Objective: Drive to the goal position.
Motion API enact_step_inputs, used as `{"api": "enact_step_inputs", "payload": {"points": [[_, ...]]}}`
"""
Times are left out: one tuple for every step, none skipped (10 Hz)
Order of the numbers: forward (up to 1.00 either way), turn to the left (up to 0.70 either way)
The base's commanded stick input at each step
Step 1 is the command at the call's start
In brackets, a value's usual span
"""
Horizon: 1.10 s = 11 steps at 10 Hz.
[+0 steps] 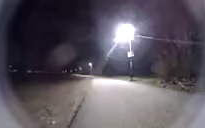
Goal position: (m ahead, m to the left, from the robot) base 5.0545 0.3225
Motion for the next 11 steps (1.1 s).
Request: {"api": "enact_step_inputs", "payload": {"points": [[1.00, -0.06], [1.00, 0.00], [1.00, 0.00], [1.00, 0.00], [1.00, 0.00], [1.00, 0.00], [1.00, 0.00], [1.00, 0.00], [1.00, 0.00], [1.00, 0.14], [1.00, 0.22]]}}
